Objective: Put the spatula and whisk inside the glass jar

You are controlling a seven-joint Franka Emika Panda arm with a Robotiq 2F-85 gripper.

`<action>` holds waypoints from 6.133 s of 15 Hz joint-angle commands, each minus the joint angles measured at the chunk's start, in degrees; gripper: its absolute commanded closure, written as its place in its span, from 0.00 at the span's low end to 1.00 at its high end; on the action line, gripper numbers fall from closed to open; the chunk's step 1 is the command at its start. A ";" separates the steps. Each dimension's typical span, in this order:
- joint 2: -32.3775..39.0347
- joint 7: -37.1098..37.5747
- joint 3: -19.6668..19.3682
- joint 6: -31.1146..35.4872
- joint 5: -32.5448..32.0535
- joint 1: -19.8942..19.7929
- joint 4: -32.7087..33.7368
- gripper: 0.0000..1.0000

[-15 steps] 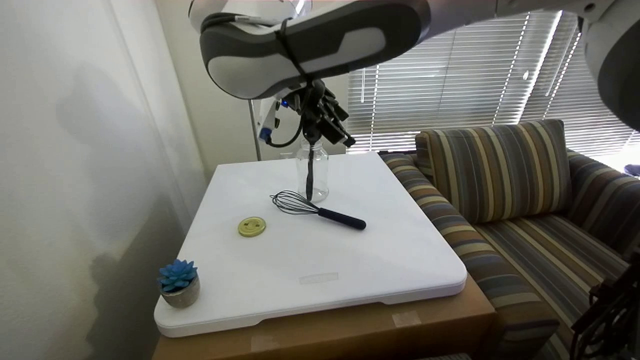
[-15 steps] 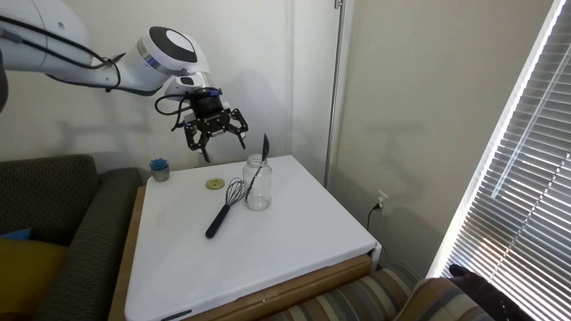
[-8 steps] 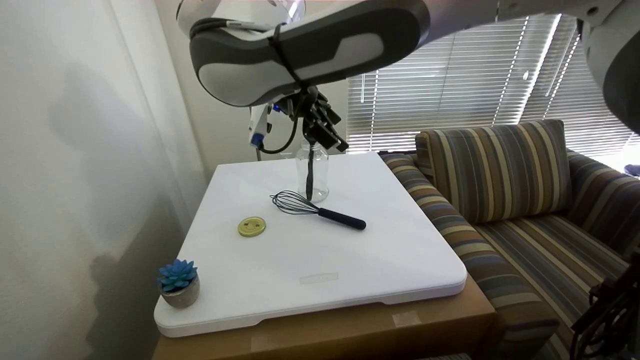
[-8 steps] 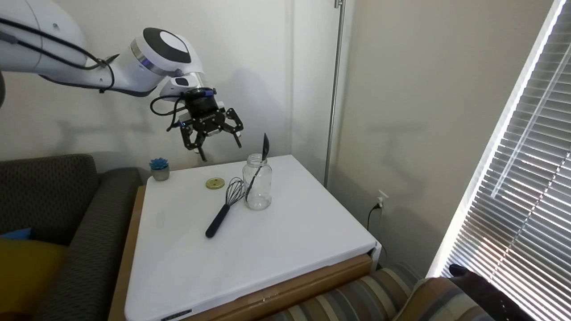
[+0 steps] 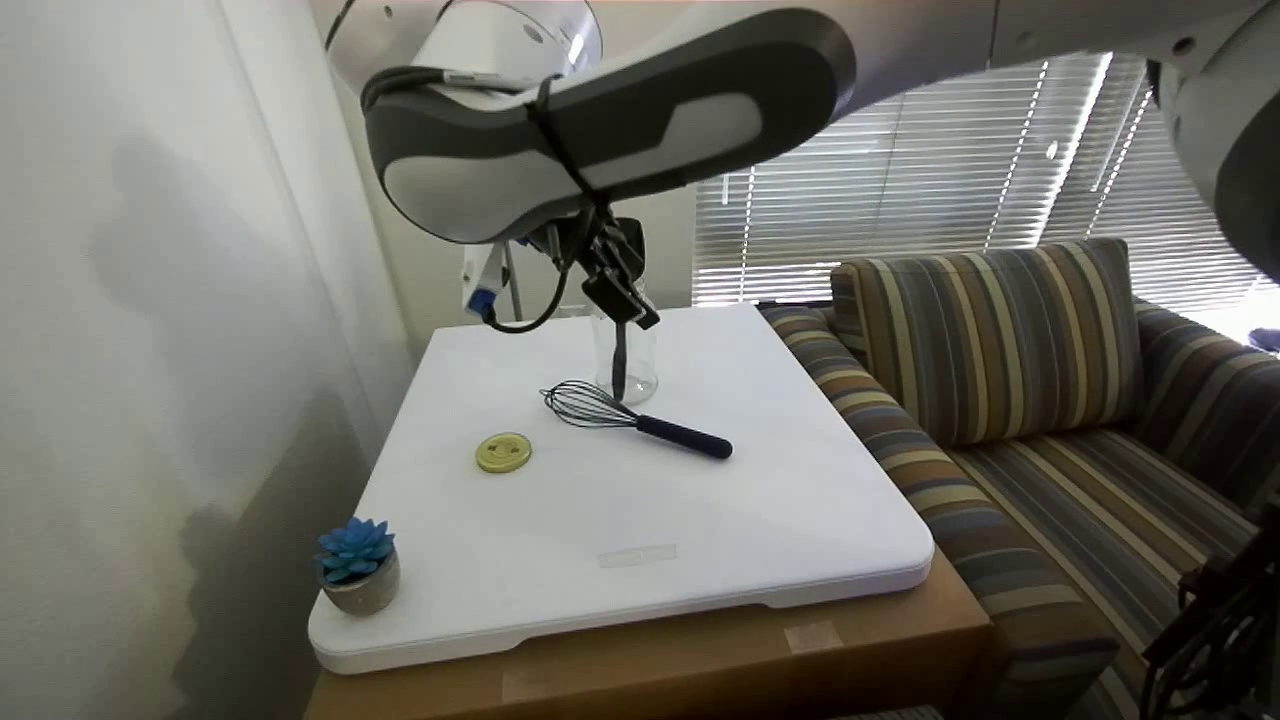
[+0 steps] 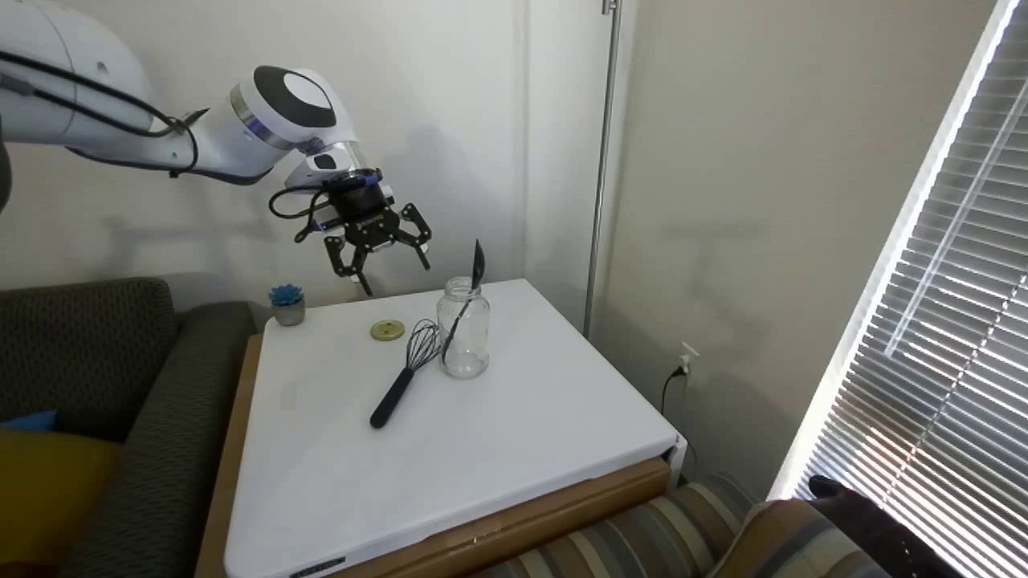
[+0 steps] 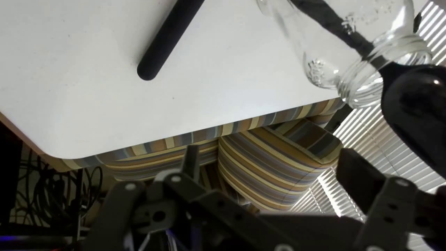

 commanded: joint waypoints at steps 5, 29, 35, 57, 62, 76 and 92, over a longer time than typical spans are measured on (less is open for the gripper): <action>2.62 -1.72 0.87 8.26 1.56 -1.95 -0.04 0.00; 2.58 -8.60 4.43 22.17 7.27 -5.26 0.25 0.00; 1.62 -15.62 8.97 21.52 12.87 -7.75 0.65 0.00; 4.91 3.45 4.92 33.53 10.25 -2.62 -7.00 0.00; 4.94 3.48 -4.79 34.58 17.03 -1.85 -8.28 0.00; 4.92 -8.86 4.19 43.13 18.61 -4.23 -7.87 0.00; 4.70 -14.37 8.72 43.03 16.97 -9.51 -6.99 0.00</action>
